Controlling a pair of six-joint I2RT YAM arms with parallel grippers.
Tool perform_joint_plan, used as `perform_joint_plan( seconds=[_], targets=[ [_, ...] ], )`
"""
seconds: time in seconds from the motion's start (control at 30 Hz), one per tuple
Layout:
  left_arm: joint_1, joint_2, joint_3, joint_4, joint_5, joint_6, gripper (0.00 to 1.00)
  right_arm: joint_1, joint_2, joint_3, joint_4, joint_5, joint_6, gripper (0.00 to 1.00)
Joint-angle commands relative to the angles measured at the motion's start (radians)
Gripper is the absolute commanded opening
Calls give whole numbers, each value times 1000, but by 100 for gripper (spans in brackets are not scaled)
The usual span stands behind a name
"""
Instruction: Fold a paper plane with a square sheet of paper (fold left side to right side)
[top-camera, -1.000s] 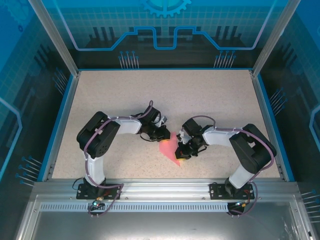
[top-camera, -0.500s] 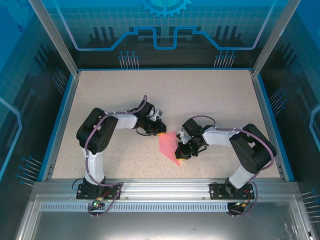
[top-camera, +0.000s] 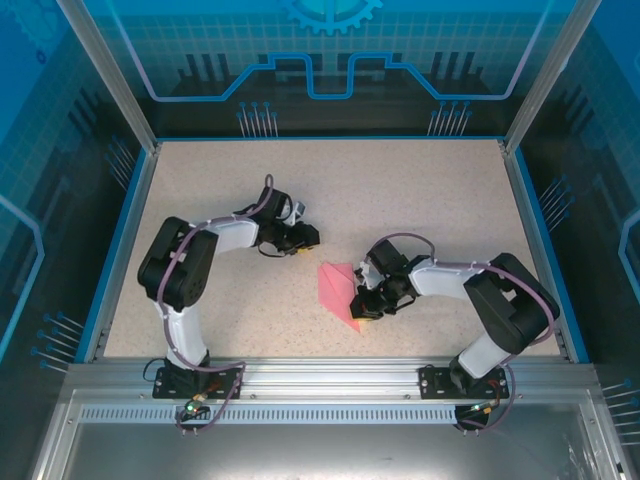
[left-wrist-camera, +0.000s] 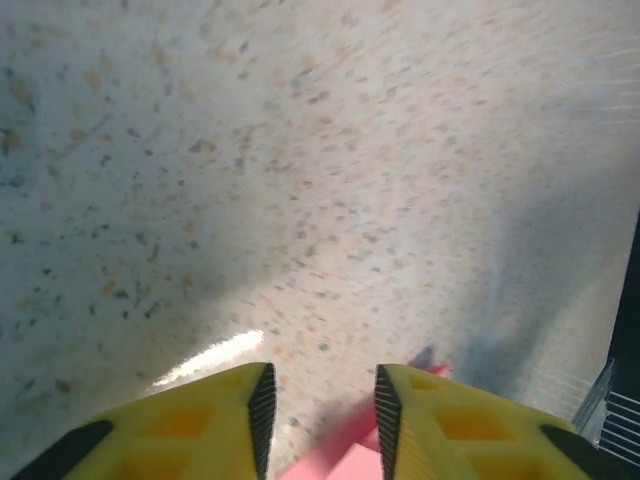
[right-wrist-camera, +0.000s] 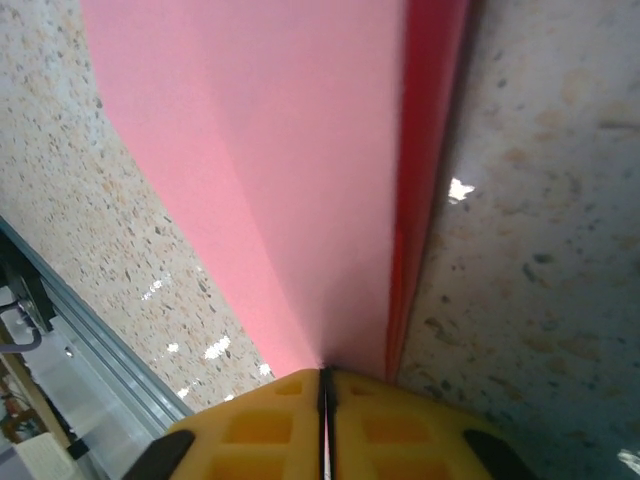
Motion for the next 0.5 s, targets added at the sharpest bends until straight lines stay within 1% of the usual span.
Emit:
perform_joint_plan(
  seconds=[0.0, 0.07, 0.13, 0.27, 0.37, 0.47],
  targets=[
    [6, -140, -66, -17, -17, -40, 42, 19, -79, -24, 37, 70, 30, 21],
    [5, -203, -122, -5, -14, -74, 45, 14, -144, -24, 17, 128, 23, 29],
    [-5, -260, -174, 6, -15, -115, 48, 6, -211, -27, -16, 191, 13, 39],
    [-67, -307, -264, 51, -6, -193, 50, -29, -354, -57, -64, 286, 10, 55],
    [-129, -298, -294, 88, -14, -233, 50, -72, -452, -96, -62, 295, 26, 66],
    [-173, -267, -295, 107, -31, -252, 51, -111, -541, -146, -27, 271, 62, 75]
  ],
)
